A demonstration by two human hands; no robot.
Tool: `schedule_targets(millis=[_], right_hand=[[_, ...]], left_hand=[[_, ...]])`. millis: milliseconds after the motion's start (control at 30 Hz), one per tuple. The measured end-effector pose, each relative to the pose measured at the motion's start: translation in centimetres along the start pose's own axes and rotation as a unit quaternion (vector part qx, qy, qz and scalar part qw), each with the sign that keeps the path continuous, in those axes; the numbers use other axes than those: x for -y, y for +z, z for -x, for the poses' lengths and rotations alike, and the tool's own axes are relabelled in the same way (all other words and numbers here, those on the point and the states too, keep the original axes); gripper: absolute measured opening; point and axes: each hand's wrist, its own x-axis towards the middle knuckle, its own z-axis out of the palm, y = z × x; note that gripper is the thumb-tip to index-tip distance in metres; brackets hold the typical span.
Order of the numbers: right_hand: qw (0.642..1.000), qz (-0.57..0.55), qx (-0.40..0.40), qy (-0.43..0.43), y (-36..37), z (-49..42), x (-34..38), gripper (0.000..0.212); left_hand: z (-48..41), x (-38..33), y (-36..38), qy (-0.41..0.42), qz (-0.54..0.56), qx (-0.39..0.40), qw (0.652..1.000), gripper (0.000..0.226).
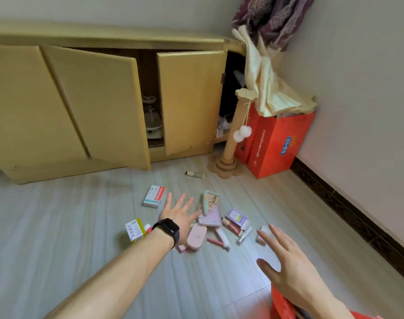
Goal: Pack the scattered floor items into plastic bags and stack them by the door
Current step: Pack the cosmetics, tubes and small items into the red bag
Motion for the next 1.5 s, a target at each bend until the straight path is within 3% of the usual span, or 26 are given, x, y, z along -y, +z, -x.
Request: schedule_targets(millis=[233, 333, 400, 467, 533, 633, 733, 800, 933, 1000, 1133, 1200, 1300, 1367, 1500], right_hand=[[0.996, 0.021, 0.044, -0.07, 7.1, -9.3, 3.7, 0.067], [0.989, 0.04, 0.132, -0.049, 12.6, -12.0, 3.9, 0.069], [0.968, 0.106, 0.219, -0.056, 16.3, -13.4, 3.6, 0.075], [0.931, 0.211, 0.27, -0.127, 19.3, -14.8, 3.6, 0.084], [0.892, 0.288, 0.276, -0.211, 21.7, -16.5, 3.9, 0.087], [0.88, 0.328, 0.229, -0.256, 24.6, -20.4, 4.5, 0.075], [0.894, 0.331, 0.21, -0.218, 27.1, -24.4, 5.3, 0.059], [0.906, 0.313, 0.239, -0.154, 28.7, -25.4, 5.4, 0.059], [0.915, 0.296, 0.231, -0.146, 29.6, -24.2, 5.6, 0.097], [0.914, 0.279, 0.259, -0.14, 29.0, -22.8, 6.5, 0.088], [0.921, 0.241, 0.29, -0.101, 27.3, -18.1, 9.5, 0.047], [0.899, 0.243, 0.34, -0.129, 26.6, -15.5, 10.5, 0.039], [0.855, 0.24, 0.43, -0.163, 24.9, -13.7, 10.8, 0.045], [0.873, 0.201, 0.431, -0.111, 22.7, -12.2, 10.0, 0.058], [0.939, 0.038, 0.34, -0.029, 17.4, -6.8, 6.7, 0.074]], left_hand=[[0.6, 8.3, 11.2, -0.11, 0.046, 0.058, 0.991, 0.079], [-0.4, 9.4, 16.8, -0.145, 0.091, 0.086, 0.981, 0.092], [-1.3, 9.8, 19.6, -0.166, 0.109, 0.108, 0.974, 0.099], [-2.4, 10.4, 21.7, -0.185, 0.119, 0.118, 0.968, 0.104], [-3.9, 11.4, 23.2, -0.193, 0.136, 0.118, 0.964, 0.109], [-6.4, 12.9, 25.0, -0.185, 0.153, 0.113, 0.964, 0.112], [-8.1, 13.7, 26.6, -0.17, 0.181, 0.133, 0.959, 0.109], [-8.6, 13.3, 27.6, -0.174, 0.218, 0.116, 0.953, 0.102], [-6.6, 9.4, 29.1, -0.169, 0.253, 0.024, 0.952, 0.08], [-4.9, 7.8, 29.1, -0.184, 0.264, 0.041, 0.946, 0.079], [-1.5, 5.2, 27.4, -0.144, 0.206, 0.139, 0.958, 0.078], [0.8, 3.8, 26.5, -0.105, 0.193, 0.188, 0.957, 0.074], [3.2, 2.8, 24.2, -0.076, 0.222, 0.215, 0.948, 0.07], [4.0, 2.5, 21.2, -0.056, 0.222, 0.182, 0.956, 0.07], [4.0, 1.3, 14.0, -0.006, 0.212, 0.097, 0.972, 0.072]])
